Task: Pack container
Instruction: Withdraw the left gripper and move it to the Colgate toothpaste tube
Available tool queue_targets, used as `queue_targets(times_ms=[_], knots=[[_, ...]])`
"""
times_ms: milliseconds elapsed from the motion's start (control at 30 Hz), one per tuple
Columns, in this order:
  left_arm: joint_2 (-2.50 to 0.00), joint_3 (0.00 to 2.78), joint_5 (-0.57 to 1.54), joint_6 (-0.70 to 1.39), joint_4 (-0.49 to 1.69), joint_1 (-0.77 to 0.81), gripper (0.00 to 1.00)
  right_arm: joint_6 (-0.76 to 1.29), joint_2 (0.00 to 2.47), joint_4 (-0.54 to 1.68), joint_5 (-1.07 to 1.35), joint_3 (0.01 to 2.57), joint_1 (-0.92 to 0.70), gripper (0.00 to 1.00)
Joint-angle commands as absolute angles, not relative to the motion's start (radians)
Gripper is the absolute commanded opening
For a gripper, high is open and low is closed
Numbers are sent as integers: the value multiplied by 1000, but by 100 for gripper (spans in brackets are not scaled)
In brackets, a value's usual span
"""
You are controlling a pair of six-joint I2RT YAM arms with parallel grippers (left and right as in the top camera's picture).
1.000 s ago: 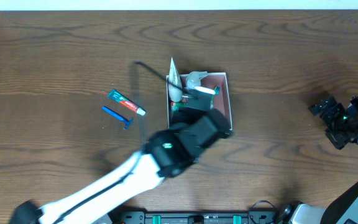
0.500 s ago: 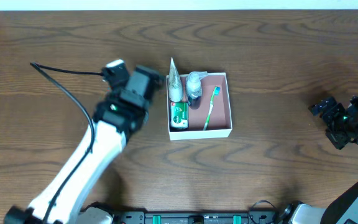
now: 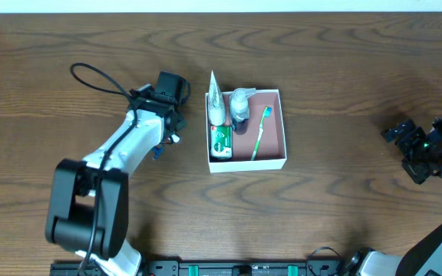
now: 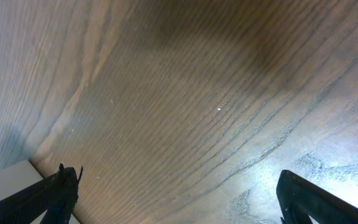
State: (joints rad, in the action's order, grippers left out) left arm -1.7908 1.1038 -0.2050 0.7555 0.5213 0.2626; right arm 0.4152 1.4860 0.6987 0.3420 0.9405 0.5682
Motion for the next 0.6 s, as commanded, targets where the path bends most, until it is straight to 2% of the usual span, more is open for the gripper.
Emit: queue_targets(times_ms=[0,567], knots=[[-1825,1092,-164,774,516,257,49,403,1489,699,348,950,579,99],[-1876,1090,-164,784,512,257,50,403,1489,699,348,950,579,99]])
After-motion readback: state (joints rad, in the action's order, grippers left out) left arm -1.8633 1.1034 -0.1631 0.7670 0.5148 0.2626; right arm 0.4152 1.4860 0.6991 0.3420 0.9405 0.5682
